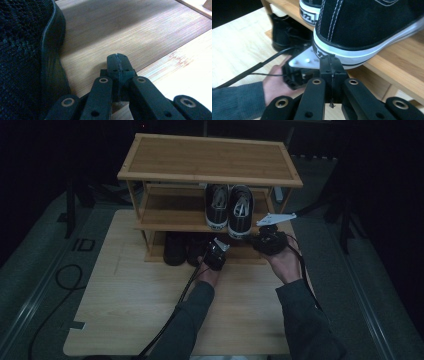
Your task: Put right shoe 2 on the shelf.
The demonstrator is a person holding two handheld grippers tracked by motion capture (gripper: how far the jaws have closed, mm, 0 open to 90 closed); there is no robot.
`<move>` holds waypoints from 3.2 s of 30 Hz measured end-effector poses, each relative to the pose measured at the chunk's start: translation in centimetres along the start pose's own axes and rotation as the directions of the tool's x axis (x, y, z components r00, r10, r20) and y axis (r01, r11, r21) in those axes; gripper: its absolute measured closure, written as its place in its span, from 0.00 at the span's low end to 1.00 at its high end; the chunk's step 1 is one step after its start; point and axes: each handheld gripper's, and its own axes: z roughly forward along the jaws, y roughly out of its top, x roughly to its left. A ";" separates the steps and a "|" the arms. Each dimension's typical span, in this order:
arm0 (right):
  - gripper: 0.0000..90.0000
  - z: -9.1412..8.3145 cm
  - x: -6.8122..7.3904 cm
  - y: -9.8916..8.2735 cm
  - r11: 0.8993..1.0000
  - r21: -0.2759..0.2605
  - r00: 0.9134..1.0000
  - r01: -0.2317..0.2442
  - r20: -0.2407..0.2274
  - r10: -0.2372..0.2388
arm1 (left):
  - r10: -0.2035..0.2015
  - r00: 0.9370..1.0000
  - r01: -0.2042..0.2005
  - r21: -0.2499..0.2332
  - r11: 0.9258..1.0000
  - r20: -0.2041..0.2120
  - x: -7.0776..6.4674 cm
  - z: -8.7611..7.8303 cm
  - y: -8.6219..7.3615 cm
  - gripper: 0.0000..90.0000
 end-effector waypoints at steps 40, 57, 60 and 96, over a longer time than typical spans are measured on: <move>1.00 0.1 -1.0 -0.1 0.998 -0.043 0.995 -0.044 0.083 0.047 | -0.002 1.000 0.002 -0.001 1.000 -0.001 0.0 0.0 0.0 1.00; 1.00 0.9 -1.0 0.1 0.998 -0.048 0.994 -0.045 0.098 0.050 | 0.002 1.000 -0.002 0.003 1.000 -0.001 0.0 0.0 0.0 1.00; 1.00 1.0 -1.0 0.0 0.997 -0.051 0.992 -0.054 0.108 0.059 | 0.001 1.000 -0.001 0.002 1.000 -0.001 0.0 0.0 0.0 1.00; 0.99 0.3 -1.3 -0.2 0.995 -0.076 0.991 -0.067 0.107 0.075 | -0.001 1.000 0.001 -0.001 1.000 -0.002 0.0 0.0 0.0 1.00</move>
